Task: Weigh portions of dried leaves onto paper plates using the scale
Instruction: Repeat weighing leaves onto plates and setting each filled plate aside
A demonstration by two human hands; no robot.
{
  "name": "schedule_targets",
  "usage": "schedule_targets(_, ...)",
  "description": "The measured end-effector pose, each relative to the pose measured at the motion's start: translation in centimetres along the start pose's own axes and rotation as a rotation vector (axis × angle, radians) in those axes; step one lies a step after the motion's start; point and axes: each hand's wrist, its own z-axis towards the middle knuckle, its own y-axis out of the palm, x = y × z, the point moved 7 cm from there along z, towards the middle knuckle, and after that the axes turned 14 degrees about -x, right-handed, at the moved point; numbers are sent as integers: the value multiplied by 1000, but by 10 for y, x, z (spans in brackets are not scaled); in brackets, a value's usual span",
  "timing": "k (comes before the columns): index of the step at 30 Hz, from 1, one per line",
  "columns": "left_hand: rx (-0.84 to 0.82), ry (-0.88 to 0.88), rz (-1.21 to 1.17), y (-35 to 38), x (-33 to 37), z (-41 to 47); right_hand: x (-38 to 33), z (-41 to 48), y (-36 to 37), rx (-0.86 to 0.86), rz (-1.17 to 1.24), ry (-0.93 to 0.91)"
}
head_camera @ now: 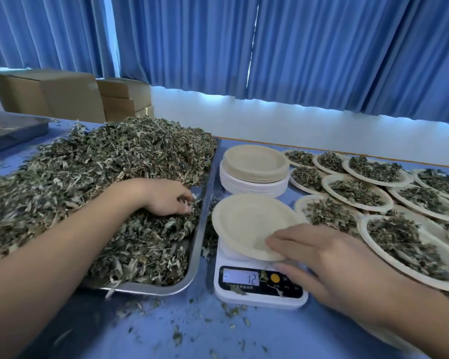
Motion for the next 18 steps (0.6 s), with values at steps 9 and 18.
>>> schedule_targets(9, 49, 8, 105, -2, 26, -5, -95, 16, 15, 82, 97, -213)
schedule_targets(18, -51, 37, 59, -9, 34, -21, -117, 21, 41, -16, 271, -324)
